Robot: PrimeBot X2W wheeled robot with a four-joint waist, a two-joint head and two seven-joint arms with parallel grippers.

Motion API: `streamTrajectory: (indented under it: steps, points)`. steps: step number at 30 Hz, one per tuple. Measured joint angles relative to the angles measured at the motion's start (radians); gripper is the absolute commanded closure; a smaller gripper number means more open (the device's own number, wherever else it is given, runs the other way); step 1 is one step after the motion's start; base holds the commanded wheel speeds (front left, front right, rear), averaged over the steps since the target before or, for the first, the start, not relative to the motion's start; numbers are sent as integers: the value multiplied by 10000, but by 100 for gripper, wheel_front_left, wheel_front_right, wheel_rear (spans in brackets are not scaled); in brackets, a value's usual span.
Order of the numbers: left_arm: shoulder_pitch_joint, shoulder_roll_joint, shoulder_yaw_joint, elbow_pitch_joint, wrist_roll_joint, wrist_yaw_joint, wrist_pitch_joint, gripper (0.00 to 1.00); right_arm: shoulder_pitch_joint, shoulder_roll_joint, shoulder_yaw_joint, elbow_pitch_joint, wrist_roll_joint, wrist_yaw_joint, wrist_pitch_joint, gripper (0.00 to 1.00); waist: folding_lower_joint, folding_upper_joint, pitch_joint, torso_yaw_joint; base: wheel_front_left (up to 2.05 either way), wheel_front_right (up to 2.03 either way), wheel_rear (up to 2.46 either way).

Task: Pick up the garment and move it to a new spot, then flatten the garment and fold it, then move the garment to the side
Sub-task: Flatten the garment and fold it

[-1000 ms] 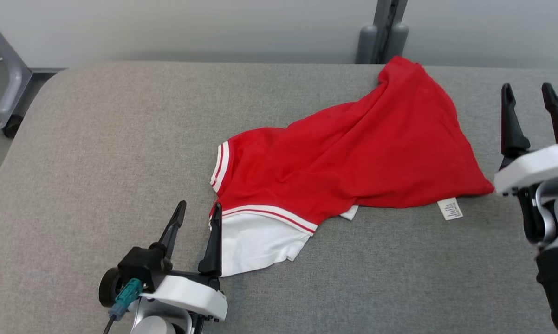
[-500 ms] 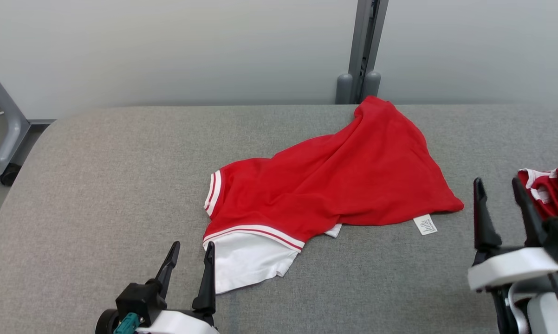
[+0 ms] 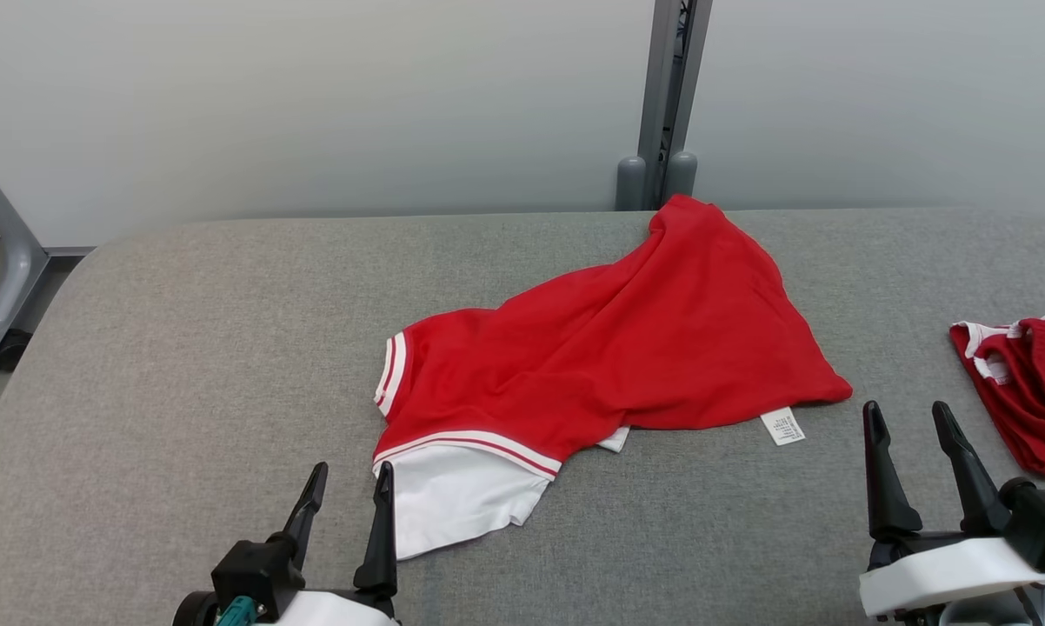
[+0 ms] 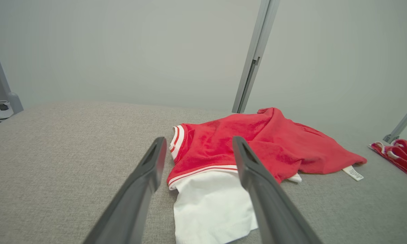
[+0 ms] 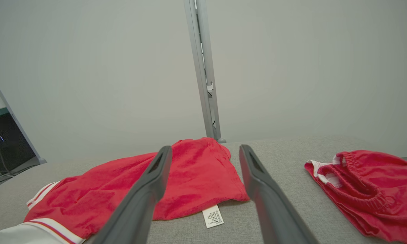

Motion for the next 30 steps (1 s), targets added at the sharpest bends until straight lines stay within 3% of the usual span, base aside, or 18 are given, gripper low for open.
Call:
streamTrajectory:
  steps: [23,30]
  points:
    - [-51,0,316,387,17,65,2,0,-164,4,211,598,79,0,-265,0,-1,0,-81,-7,0,0,0]
    - [-44,4,63,1083,-245,63,1145,0,-179,4,173,671,77,0,-276,0,-1,0,-58,8,0,0,0]
